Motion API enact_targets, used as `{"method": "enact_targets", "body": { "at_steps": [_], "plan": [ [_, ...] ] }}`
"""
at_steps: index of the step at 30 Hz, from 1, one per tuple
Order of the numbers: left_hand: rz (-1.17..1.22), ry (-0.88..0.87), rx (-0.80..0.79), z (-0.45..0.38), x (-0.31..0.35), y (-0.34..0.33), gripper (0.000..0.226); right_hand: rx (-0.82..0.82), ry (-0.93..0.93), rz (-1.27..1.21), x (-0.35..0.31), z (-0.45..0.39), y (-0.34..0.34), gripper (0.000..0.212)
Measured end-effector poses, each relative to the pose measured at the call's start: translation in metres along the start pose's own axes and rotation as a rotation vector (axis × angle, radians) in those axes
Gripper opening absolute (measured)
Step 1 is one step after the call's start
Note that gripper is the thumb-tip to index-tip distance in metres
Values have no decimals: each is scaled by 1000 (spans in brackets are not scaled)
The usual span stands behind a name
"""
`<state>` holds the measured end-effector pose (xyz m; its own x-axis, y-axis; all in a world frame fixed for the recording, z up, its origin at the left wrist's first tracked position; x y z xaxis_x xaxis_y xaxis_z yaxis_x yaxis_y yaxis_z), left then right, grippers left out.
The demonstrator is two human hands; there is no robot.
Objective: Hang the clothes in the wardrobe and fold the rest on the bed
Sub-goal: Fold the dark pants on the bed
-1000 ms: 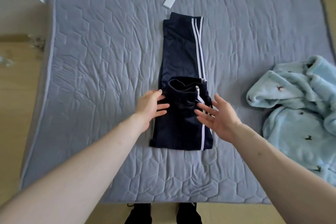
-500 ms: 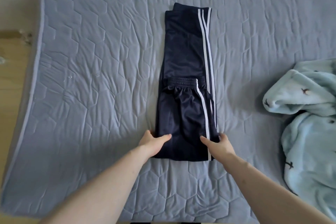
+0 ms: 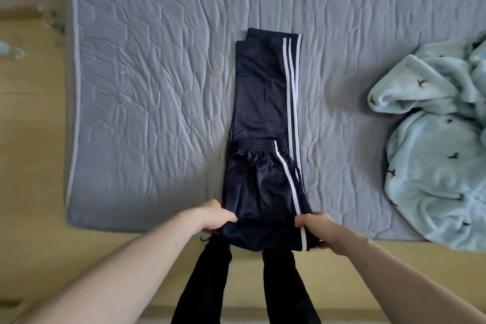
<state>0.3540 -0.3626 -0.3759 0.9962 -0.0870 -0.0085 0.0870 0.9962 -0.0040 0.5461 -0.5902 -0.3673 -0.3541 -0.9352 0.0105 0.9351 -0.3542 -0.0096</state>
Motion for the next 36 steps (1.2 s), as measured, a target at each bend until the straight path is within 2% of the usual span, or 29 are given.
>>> {"method": "enact_targets", "body": {
  "at_steps": [4, 5, 7, 9, 10, 13, 14, 16, 18, 22, 25, 28, 32, 34, 36],
  "plan": [
    [-195, 36, -166, 40, -21, -20, 45, -255, -99, 141, 27, 42, -17, 32],
    [-209, 41, -165, 49, -23, -20, 45, -289, -102, 147, 27, 51, -18, 32],
    [-200, 28, -87, 65, -24, -13, 63, -312, -82, 155, 21, 65, -18, 31],
    [-122, -49, 33, 80, -16, 4, 79, -272, -32, 111, 4, 74, -13, 34],
    [-60, -134, 91, 87, -7, 15, 71, -227, 0, 50, -8, 77, -7, 38],
    [217, -353, 233, 96, 22, 57, 16, -88, 101, -216, -50, 80, 17, 39],
    [346, -393, 252, 96, 33, 71, 12, -72, 125, -271, -66, 81, 25, 36],
    [599, -382, 253, 88, 50, 96, 20, -53, 149, -364, -97, 78, 39, 23],
    [747, -353, 225, 78, 70, 117, 32, -10, 187, -468, -127, 72, 51, 23],
    [771, -392, 215, 53, 110, 153, 48, 73, 331, -655, -182, 60, 70, 30],
    [605, -420, 379, 30, 131, 178, 59, 168, 413, -618, -203, 43, 72, 30],
    [237, -436, 551, 10, 149, 196, 71, 260, 384, -479, -196, 18, 54, 37],
    [-210, -568, 683, -5, 198, 213, 78, 403, 277, -302, -146, -19, 19, 69],
    [-400, -592, 719, -13, 228, 218, 88, 457, 210, -349, -116, -36, 5, 91],
    [-540, -589, 704, -23, 256, 218, 102, 431, 127, -448, -93, -51, -12, 104]
  ]
}}
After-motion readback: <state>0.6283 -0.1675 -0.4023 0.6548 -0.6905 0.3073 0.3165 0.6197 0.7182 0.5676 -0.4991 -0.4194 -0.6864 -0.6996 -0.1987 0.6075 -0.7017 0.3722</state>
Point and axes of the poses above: each hand's wrist, its own z-axis away from the middle knuckle, its own y-axis out of the back of the hand, x = y × z, the point moved 6 cm from there along -z, towards the middle knuckle, and after that the axes turned 4 degrees about -x, right-handed, at the moved point
